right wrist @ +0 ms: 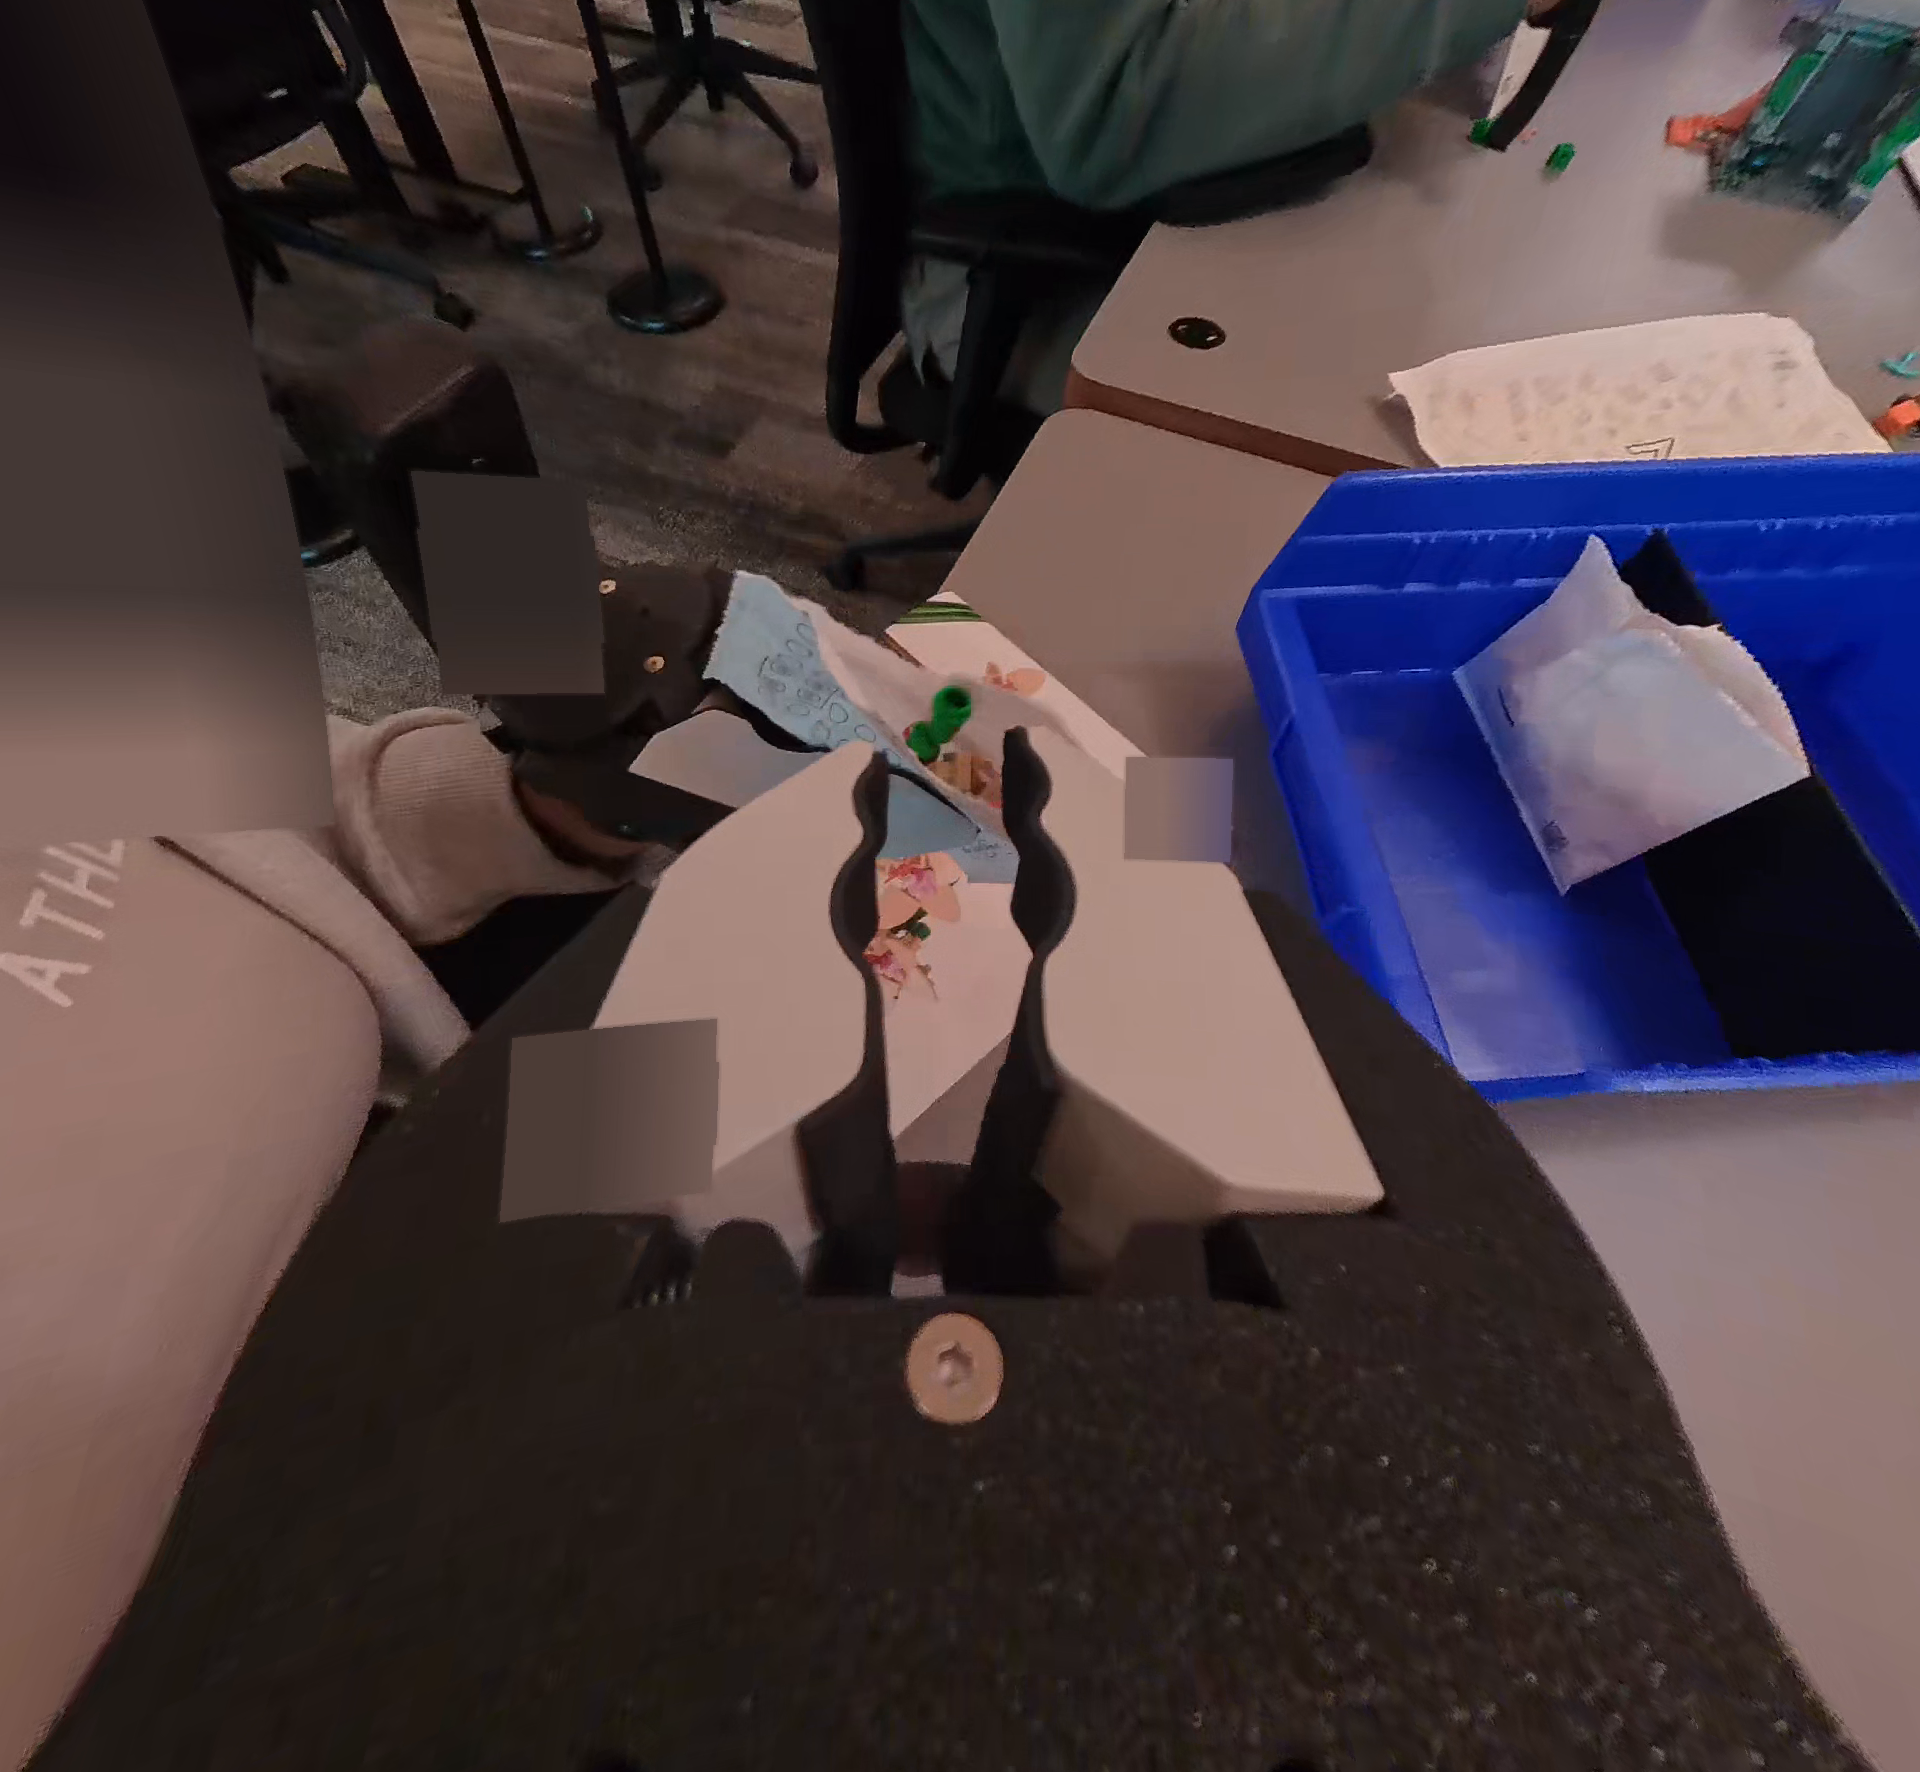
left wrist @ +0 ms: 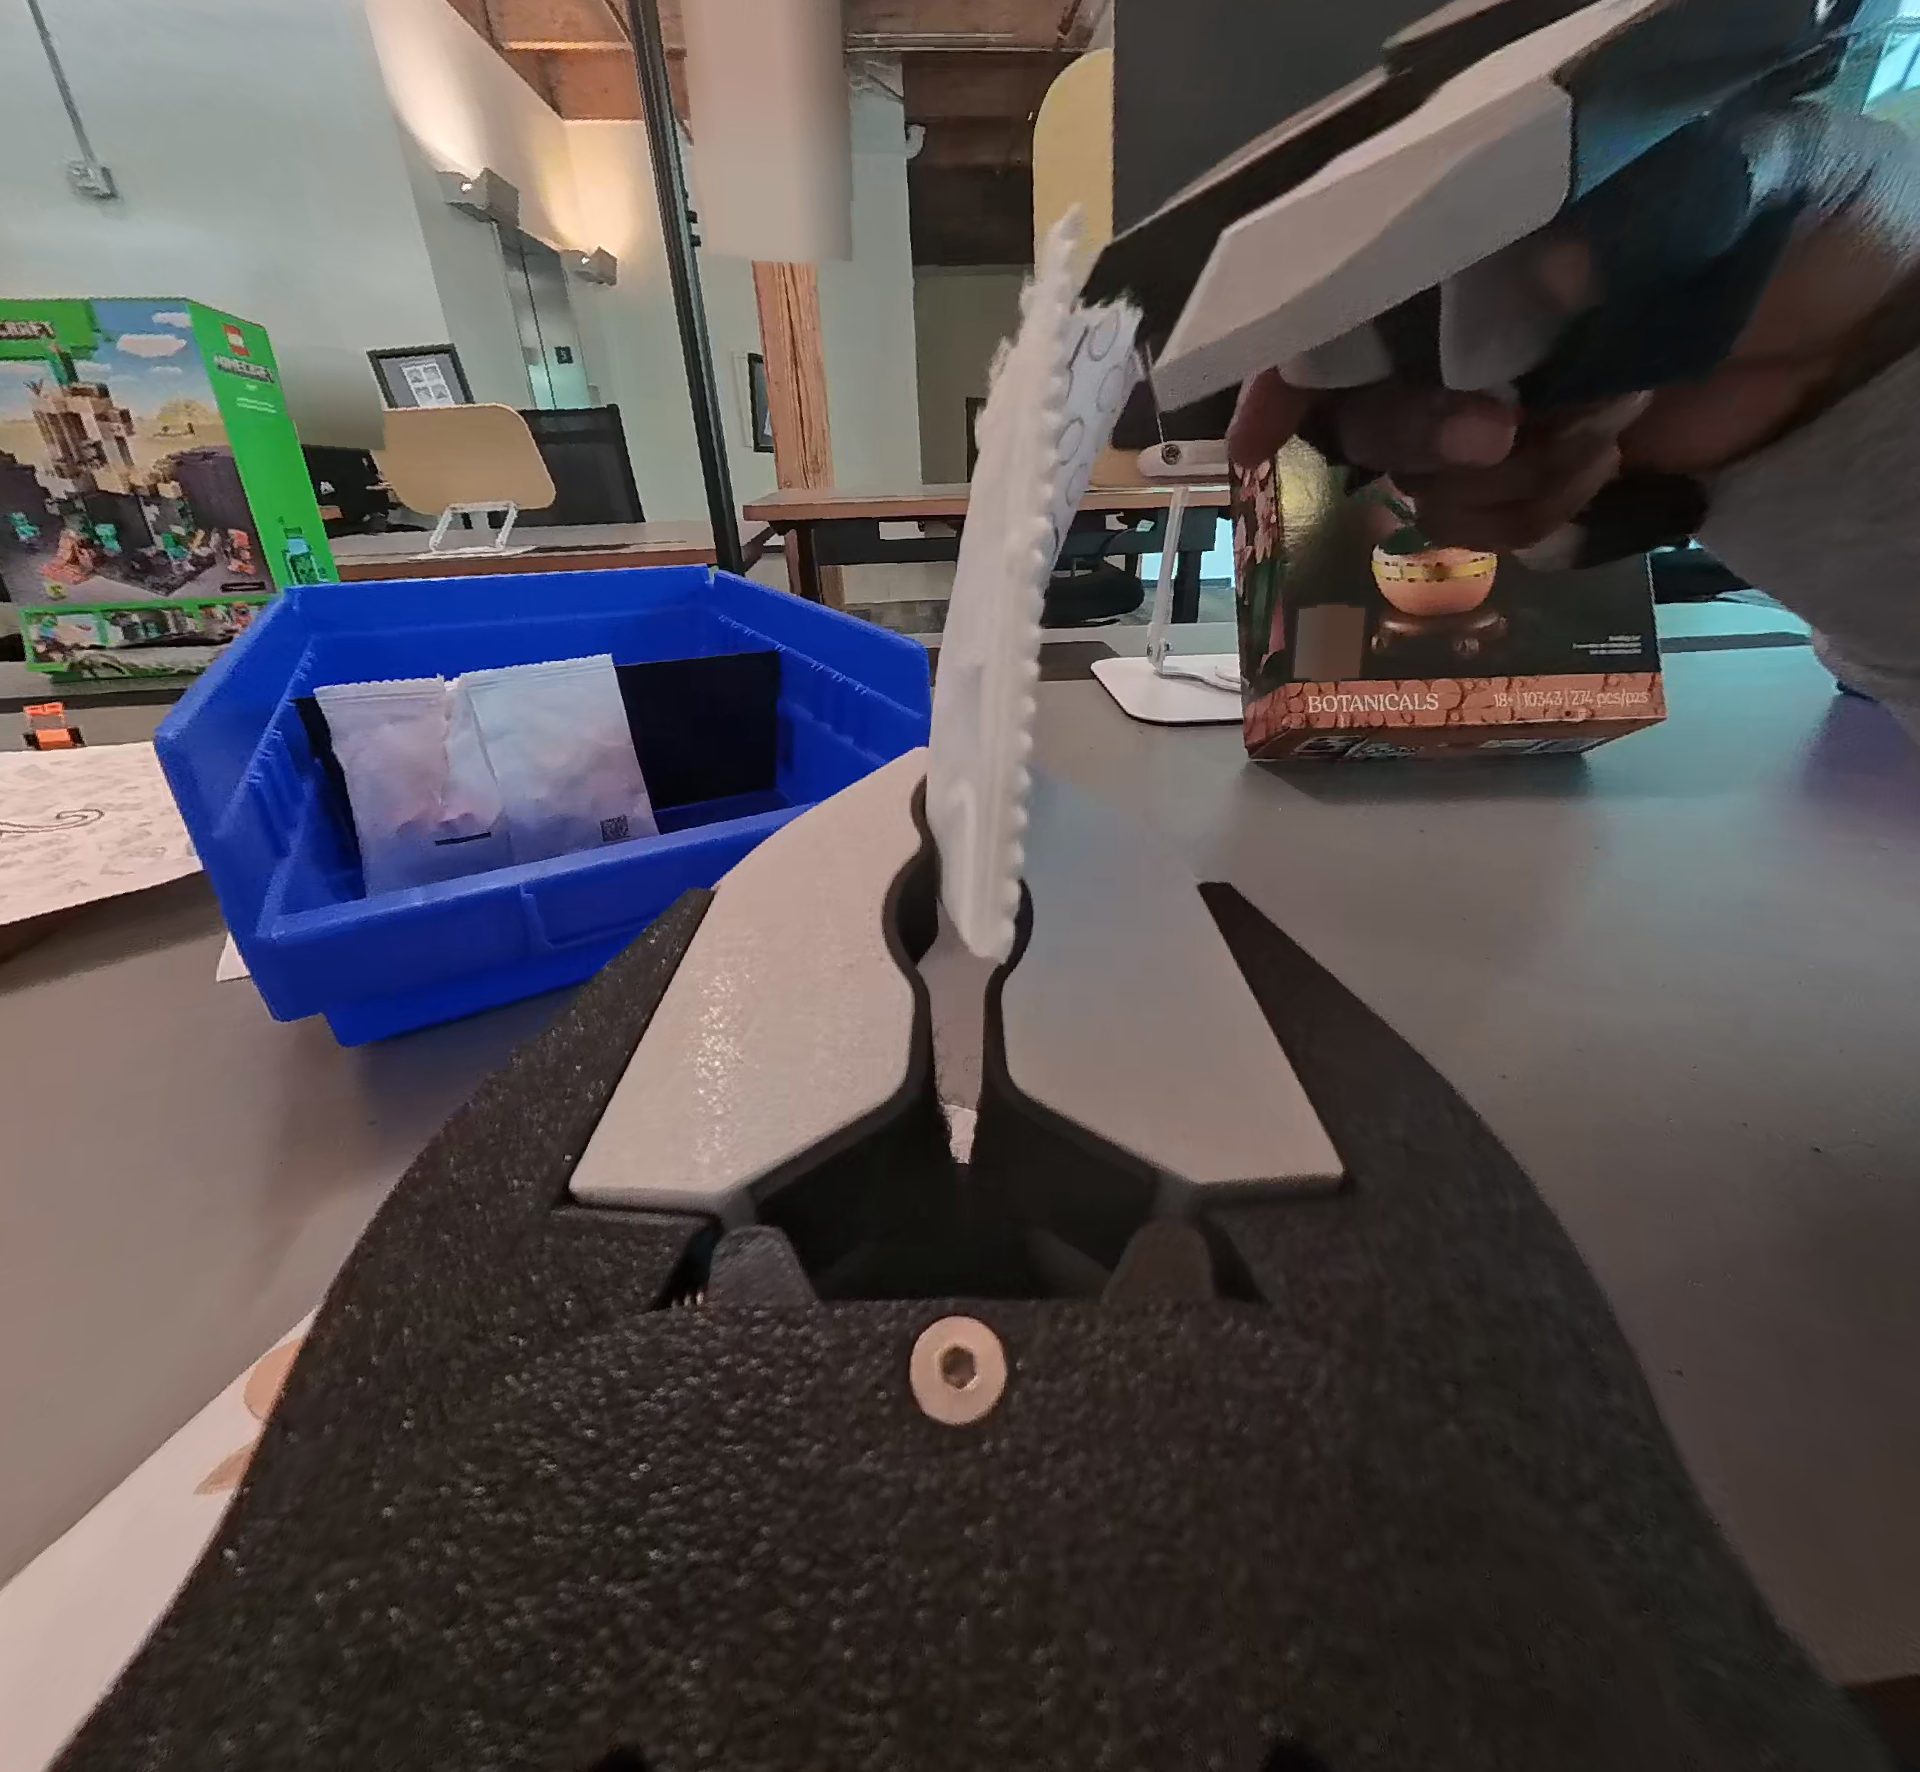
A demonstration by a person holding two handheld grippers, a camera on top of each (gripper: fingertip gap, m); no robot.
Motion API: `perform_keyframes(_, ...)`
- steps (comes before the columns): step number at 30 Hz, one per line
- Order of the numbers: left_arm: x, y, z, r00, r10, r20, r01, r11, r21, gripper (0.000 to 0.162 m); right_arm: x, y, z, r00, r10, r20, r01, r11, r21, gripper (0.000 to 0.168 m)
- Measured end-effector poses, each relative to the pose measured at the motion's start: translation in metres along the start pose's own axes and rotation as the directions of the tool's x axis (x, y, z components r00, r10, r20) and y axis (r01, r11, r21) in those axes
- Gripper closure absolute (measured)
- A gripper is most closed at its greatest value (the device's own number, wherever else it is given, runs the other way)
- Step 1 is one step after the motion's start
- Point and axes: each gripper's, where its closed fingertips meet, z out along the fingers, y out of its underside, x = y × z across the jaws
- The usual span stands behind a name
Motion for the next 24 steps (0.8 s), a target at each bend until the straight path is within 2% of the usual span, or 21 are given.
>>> perform_keyframes(2,0.001,0.000,0.000,1.000,-0.008,-0.003,0.008,1.000,0.001,0.160,0.006,-0.004,-0.008,0.999,0.000,-0.043,0.001,1.000,0.031,0.137)
perform_keyframes(5,-0.002,-0.001,-0.001,0.999,-0.030,0.010,0.030,1.000,0.005,0.160,0.020,-0.001,-0.033,0.993,0.041,-0.106,-0.028,0.992,0.120,0.142)
perform_keyframes(7,-0.005,-0.001,-0.002,0.999,-0.041,0.015,0.041,0.999,0.011,0.160,0.036,0.035,-0.041,0.983,0.105,-0.153,-0.096,0.993,0.066,0.143)
perform_keyframes(11,-0.004,0.000,-0.001,0.998,-0.064,0.008,0.064,0.998,0.011,0.160,0.056,0.142,-0.028,0.953,0.185,-0.242,-0.236,0.951,-0.202,0.141)
perform_keyframes(13,-0.004,0.000,0.000,0.998,-0.058,0.008,0.058,0.998,0.010,0.160,0.058,0.164,-0.018,0.945,0.207,-0.252,-0.268,0.934,-0.238,0.142)
perform_keyframes(19,-0.004,0.000,0.000,0.999,-0.049,0.009,0.049,0.999,0.007,0.160,0.068,0.191,-0.001,0.945,0.184,-0.270,-0.273,0.899,-0.344,0.143)
perform_keyframes(20,-0.004,0.000,0.000,0.999,-0.050,0.009,0.050,0.999,0.006,0.160,0.068,0.193,0.001,0.947,0.184,-0.263,-0.272,0.895,-0.353,0.145)
perform_keyframes(21,-0.004,0.001,0.000,0.999,-0.051,0.009,0.051,0.999,0.006,0.160,0.066,0.192,0.002,0.948,0.194,-0.252,-0.275,0.897,-0.346,0.155)
perform_keyframes(24,-0.004,0.001,0.000,0.999,-0.054,0.008,0.054,0.999,0.005,0.160,0.066,0.193,0.002,0.948,0.209,-0.241,-0.284,0.895,-0.343,0.156)
